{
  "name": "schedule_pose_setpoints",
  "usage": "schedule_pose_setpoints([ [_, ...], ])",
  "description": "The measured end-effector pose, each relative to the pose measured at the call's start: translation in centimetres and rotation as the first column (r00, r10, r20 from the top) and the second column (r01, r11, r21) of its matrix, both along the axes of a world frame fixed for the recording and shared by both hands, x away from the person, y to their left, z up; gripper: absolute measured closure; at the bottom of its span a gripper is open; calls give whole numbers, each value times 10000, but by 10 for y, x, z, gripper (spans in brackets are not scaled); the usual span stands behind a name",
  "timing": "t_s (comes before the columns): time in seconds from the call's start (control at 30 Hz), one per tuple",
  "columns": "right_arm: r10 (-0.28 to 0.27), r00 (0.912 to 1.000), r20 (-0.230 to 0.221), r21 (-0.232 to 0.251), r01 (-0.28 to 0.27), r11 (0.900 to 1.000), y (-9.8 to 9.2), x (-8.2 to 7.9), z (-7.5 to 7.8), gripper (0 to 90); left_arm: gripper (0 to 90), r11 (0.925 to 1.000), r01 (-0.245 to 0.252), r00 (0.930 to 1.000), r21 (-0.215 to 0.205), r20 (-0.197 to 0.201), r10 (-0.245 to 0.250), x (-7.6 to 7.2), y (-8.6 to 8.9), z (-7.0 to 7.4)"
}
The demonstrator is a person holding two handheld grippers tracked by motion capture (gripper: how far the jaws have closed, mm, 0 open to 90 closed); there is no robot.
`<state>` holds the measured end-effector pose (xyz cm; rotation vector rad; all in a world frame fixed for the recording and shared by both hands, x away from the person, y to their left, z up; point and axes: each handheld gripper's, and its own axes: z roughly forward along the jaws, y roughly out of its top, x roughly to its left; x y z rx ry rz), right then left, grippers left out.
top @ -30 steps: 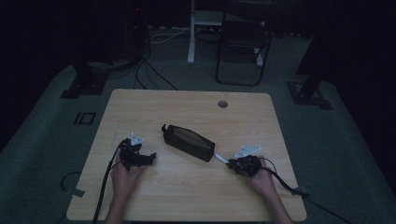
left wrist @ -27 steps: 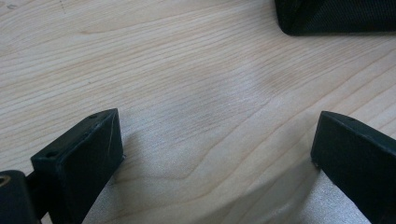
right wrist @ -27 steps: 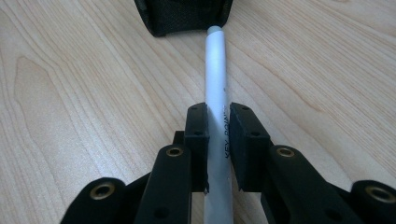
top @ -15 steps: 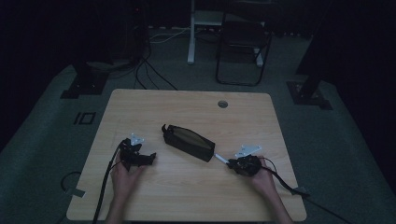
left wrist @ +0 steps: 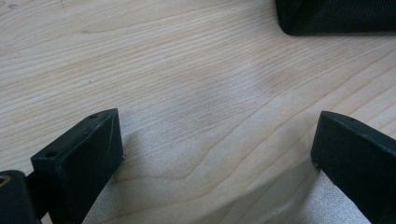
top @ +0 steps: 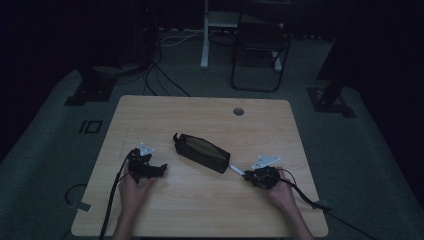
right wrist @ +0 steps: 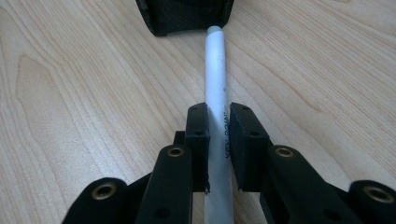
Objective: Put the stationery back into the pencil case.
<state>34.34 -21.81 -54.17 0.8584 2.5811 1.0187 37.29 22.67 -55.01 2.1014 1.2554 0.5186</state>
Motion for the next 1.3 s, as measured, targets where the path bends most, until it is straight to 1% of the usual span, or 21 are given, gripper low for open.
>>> schedule_pose_setpoints([
  [0.13, 12, 10000, -52, 57, -12, 10000, 0, 1, 0, 790, 25, 10000, -2, 10000, 0, 2, 2, 0, 0, 0],
  [0.43, 21, 9999, -136, 2, -21, 10000, -1, -1, 1, 791, 25, 10000, -1, 10000, 0, 0, 1, 0, 0, 0],
  [0.53, 49, 10000, -46, 5, -49, 10000, -1, -3, 3, 791, 25, 10000, 1, 10000, 0, 0, -1, 0, 0, 0],
  [0.67, 27, 10000, -49, 166, -26, 9999, -3, -4, 7, 791, 25, 10000, -1, 10000, 1, -1, 1, 0, 0, 0],
  [0.87, 59, 10000, 72, 263, -61, 9996, -5, -5, 13, 791, 25, 10000, -2, 10000, -3, 1, 2, 0, 0, 0],
  [0.97, 65, 9998, 168, 264, -69, 9996, -5, -6, 16, 791, 25, 10000, -1, 10000, 1, 1, 1, 0, 0, 0],
  [1.3, -5, 9996, 266, 330, -4, 9995, -5, -7, 24, 791, 25, 10000, 1, 10000, 5, -2, -1, 0, 0, 0],
])
